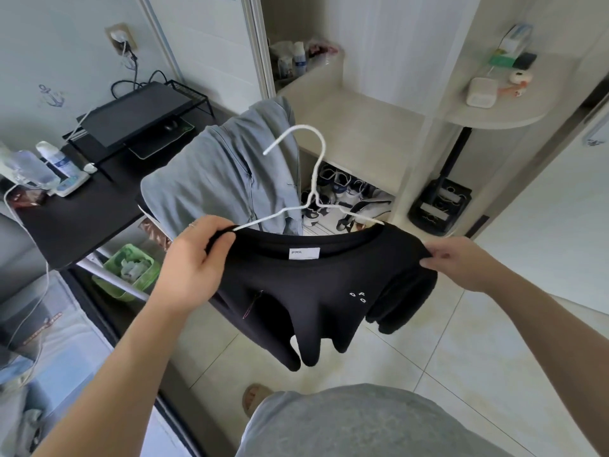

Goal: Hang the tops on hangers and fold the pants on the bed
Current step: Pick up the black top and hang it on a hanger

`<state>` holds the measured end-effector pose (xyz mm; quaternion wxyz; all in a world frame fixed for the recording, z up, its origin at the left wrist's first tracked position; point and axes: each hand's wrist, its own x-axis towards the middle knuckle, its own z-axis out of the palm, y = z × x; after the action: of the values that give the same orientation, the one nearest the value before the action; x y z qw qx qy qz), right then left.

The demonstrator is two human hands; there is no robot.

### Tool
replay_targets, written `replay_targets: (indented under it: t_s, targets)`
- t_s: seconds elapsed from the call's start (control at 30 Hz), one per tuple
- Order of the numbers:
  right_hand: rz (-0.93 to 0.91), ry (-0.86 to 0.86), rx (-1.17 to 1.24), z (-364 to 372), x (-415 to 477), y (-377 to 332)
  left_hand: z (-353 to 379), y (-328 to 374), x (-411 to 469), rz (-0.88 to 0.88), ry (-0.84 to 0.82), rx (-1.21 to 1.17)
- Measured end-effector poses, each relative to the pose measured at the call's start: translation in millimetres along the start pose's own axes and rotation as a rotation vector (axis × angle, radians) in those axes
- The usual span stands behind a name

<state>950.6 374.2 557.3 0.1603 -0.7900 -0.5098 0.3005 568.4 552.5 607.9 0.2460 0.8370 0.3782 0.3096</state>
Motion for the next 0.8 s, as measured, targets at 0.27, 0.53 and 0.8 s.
replay_targets:
  t_s: [0.27, 0.53, 0.8]
  targets:
    - [-0.134, 0.602, 0.258, 1.4, -4.3, -33.2, 7.0, -19.2, -4.6, 0.084, -0.004, 0.171]
    - [-0.223, 0.404, 0.396, -3.1, -14.0, -44.2, 3.2, -9.2, -7.9, -0.032, 0.125, -0.126]
    - [-0.314, 0.364, 0.340, -19.8, -13.7, -63.8, 0.0, -7.2, 0.7, 0.029, 0.085, -0.116]
